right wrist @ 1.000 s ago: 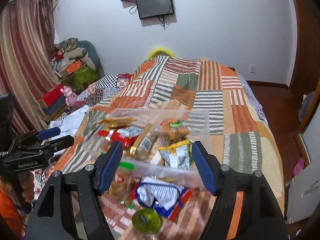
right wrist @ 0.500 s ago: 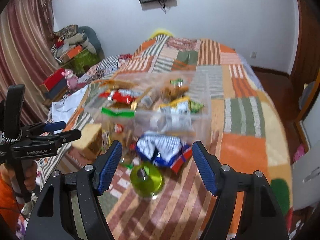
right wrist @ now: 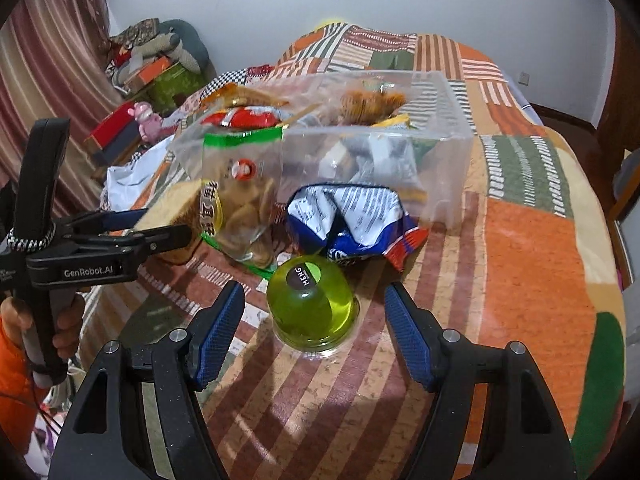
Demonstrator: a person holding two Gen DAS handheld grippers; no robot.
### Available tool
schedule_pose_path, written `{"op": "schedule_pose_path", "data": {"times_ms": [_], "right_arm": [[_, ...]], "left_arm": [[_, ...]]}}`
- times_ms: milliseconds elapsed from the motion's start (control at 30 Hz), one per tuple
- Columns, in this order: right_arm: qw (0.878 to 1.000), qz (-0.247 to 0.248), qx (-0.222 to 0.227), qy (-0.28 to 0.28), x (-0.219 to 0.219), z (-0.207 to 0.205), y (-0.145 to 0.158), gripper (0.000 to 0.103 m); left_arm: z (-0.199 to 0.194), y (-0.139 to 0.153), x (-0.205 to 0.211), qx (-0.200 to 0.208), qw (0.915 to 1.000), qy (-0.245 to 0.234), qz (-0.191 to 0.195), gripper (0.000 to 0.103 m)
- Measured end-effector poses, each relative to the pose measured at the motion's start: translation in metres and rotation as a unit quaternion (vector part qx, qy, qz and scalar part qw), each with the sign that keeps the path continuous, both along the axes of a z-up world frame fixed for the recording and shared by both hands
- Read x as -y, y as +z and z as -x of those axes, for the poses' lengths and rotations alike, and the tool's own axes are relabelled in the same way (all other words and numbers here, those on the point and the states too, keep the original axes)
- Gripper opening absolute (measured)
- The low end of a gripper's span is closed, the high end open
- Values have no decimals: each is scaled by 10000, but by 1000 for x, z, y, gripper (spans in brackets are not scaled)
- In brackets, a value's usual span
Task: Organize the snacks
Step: 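Grasp the wrapped bread loaf with left tool while right tool grasps green jelly cup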
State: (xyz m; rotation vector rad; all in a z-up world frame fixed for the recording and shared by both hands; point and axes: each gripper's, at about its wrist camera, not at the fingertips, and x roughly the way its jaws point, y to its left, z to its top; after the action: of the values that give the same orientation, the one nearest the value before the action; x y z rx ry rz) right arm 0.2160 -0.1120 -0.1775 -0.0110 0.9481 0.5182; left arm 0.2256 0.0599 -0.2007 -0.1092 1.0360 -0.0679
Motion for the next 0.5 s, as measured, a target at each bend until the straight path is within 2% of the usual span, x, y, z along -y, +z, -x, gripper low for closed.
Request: {"op": "schedule_pose_path", "data": {"times_ms": [67, 200, 367, 400, 500], "right_arm": [[10000, -3, -41, 37, -1, -1, -2, 61], [9999, -9, -62, 95, -5, -1, -6, 59], [9999, 57, -31, 103, -5, -3, -8, 46], [9999, 40, -45, 104, -5, -4, -9, 47], [9999, -33, -59, 89, -3, -4, -9, 47]], "left_arm": [[-4, -5, -2, -26, 10000, 39, 24, 82], [-12, -13, -3, -100, 9998, 72, 140, 82], [-14, -17, -1, 8, 9999, 79, 90, 81], [-13, -18, -2, 45, 9999, 84, 95, 79], [-13, -18, -1, 97, 9999, 64, 83, 62]]}}
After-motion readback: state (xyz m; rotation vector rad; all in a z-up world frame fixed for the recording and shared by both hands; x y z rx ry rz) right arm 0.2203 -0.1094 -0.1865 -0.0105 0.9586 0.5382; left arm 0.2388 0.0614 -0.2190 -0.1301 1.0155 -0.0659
